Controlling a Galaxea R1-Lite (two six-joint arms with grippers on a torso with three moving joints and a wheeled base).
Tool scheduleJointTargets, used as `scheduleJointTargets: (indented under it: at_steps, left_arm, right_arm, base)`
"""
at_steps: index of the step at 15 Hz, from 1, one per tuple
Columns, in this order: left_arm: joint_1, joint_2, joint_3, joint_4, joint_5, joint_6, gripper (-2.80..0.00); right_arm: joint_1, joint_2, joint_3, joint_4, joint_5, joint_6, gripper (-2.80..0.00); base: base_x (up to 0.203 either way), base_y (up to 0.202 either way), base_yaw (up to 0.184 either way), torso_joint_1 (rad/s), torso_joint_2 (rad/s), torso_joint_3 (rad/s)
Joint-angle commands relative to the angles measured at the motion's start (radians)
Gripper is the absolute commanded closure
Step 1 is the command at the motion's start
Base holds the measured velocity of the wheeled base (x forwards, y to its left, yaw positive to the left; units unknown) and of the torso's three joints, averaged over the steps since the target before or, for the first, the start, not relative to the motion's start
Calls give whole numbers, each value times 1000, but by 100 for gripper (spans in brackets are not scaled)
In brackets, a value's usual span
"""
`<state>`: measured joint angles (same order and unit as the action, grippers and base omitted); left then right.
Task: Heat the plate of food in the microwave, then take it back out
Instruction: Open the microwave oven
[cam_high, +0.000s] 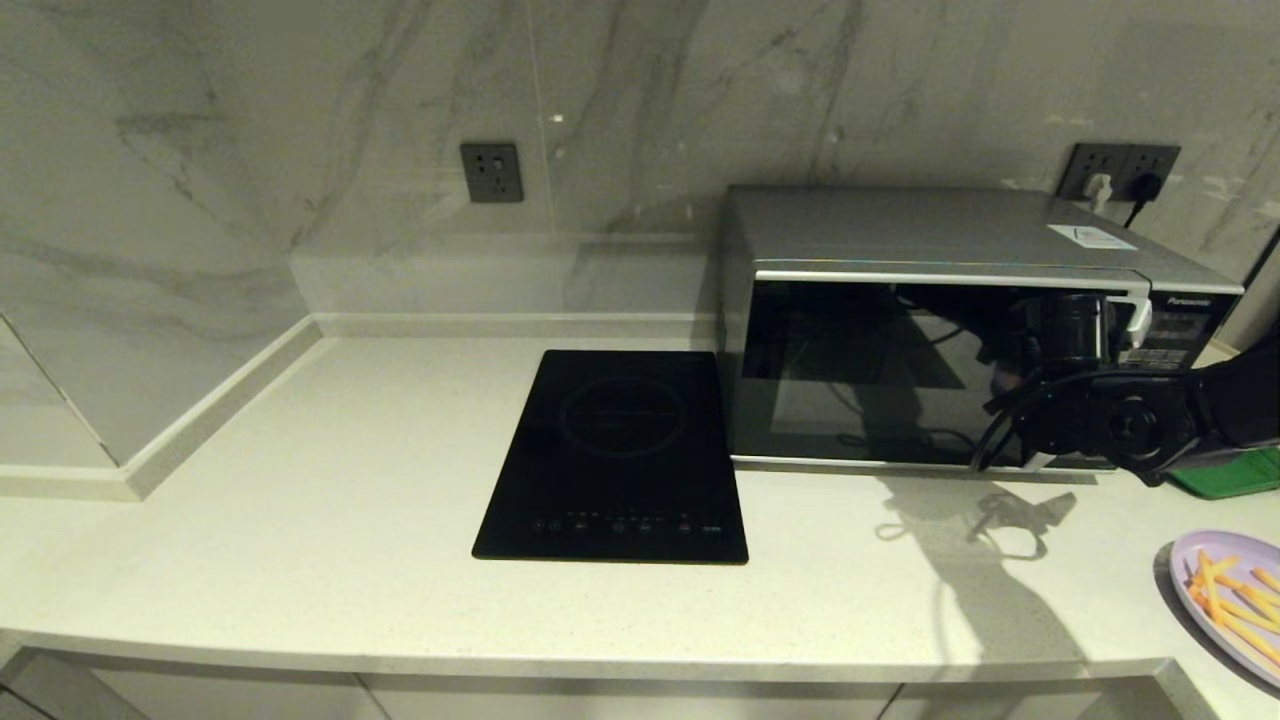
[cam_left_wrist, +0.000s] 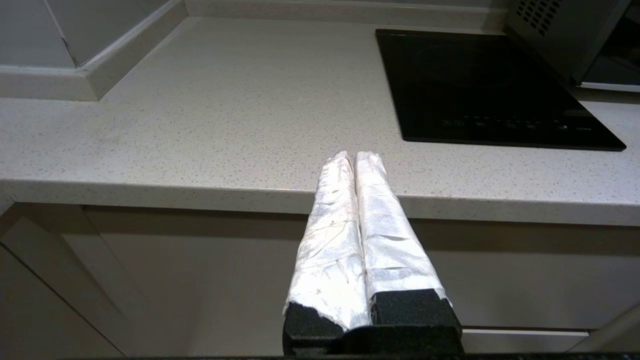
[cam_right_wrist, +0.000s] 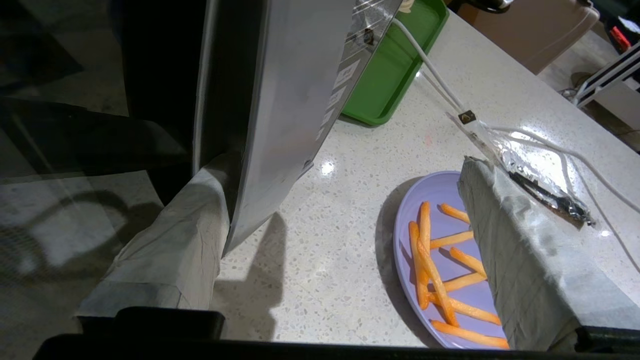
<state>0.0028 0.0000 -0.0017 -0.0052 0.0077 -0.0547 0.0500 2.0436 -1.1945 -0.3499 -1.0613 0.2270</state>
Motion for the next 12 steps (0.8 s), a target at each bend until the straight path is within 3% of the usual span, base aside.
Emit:
scheduleJointTargets:
  at_steps: [1, 12]
  left_arm:
    - [0, 0, 0, -1, 0, -1, 0]
    - [0, 0, 0, -1, 0, -1, 0]
  right_arm:
    - [-4, -3, 7, -9, -5, 7, -280]
    - [-4, -61, 102, -9, -7, 58, -280]
  base:
    - [0, 0, 0, 0, 0, 0]
    - [0, 0, 0, 0, 0, 0]
